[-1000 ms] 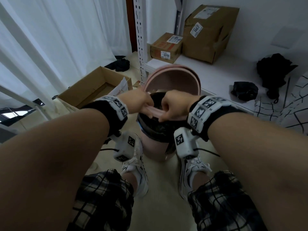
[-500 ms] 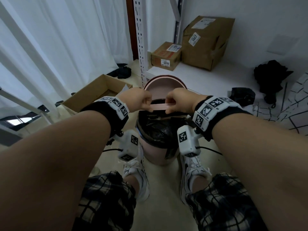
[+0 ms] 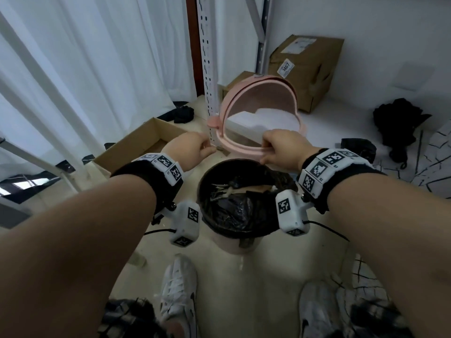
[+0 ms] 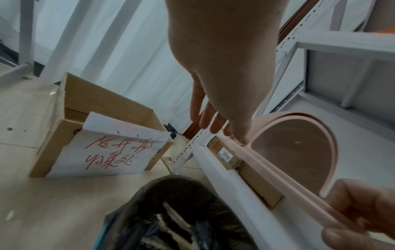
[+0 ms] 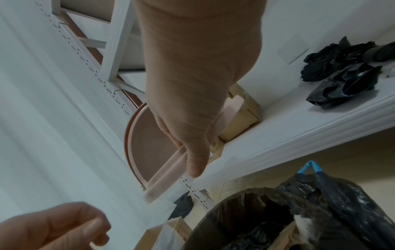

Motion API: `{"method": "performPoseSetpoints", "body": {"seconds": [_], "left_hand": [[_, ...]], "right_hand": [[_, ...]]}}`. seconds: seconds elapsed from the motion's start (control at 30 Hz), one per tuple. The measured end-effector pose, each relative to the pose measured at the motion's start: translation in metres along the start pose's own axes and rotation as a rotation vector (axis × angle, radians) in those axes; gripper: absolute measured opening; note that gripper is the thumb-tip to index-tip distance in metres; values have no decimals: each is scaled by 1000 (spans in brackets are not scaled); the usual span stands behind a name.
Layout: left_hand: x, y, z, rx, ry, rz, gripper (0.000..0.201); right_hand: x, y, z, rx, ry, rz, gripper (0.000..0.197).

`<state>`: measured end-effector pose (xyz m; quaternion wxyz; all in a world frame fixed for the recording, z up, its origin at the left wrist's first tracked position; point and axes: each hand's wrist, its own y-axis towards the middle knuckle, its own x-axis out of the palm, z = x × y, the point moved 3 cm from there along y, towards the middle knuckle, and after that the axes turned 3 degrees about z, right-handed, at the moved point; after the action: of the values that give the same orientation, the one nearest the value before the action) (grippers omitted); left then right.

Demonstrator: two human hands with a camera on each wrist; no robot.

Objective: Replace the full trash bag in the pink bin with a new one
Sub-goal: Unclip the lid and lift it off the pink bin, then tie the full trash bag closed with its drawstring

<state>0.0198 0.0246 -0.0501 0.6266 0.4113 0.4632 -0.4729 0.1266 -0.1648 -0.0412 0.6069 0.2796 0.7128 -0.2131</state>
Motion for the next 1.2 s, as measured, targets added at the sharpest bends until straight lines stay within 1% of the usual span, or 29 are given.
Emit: {"method": "performPoseSetpoints", "body": {"seconds": [0.1,0.17,0.27,0.3,0.37,0.4,0.43,0.47,0.53,0.6,0.67,0.7,0.8,0.87,0.93,1.03,1.13,1.2], "left_hand": [[19,2,-9,-47,18,-54,33],[33,6,-12,-71,18,-87,34],[46,13,-11,-101,79,-158,44],[49,14,-11,-131,106,-209,51],[57,10,-13,-234,104,-360,65],[62,6,-15,-290,75,-433,66],[66,1,-15,-334,34,-487,62],[70,-2,-15,-359,-3,-512,54],[74,-5,-15,-361,6,-508,38],[76,-6,-17,-358,61,-480,30],[81,-5,-21,-377,46,-453,20],[83,-3,-22,-391,33,-432,20],[89,11,-20,-395,42,-369,37],[92,28,-16,-381,25,-315,42],[96,41,-12,-362,31,-316,41],[107,52,-11,-317,84,-349,33],[114,61,-14,-302,70,-332,29],[114,71,-13,-279,68,-329,29]], "right_hand": [[12,-4,15,42,-34,30,20],[21,-7,25,43,-98,38,17],[28,-8,37,33,-158,50,18],[30,-7,40,37,-158,48,18],[32,-5,44,44,-145,49,18],[34,-4,45,50,-133,49,17],[35,-4,44,60,-120,46,15],[36,-3,44,78,-109,39,15],[42,-2,41,106,-99,15,16],[49,-1,40,124,-115,2,17],[52,1,43,159,-134,7,19],[52,4,47,187,-132,13,18],[52,14,61,274,-80,20,16],[56,22,73,310,-39,29,18],[62,28,82,335,3,19,18],[74,31,97,372,53,-12,18],[80,38,114,391,50,42,12],[82,45,126,413,20,89,16]]}}
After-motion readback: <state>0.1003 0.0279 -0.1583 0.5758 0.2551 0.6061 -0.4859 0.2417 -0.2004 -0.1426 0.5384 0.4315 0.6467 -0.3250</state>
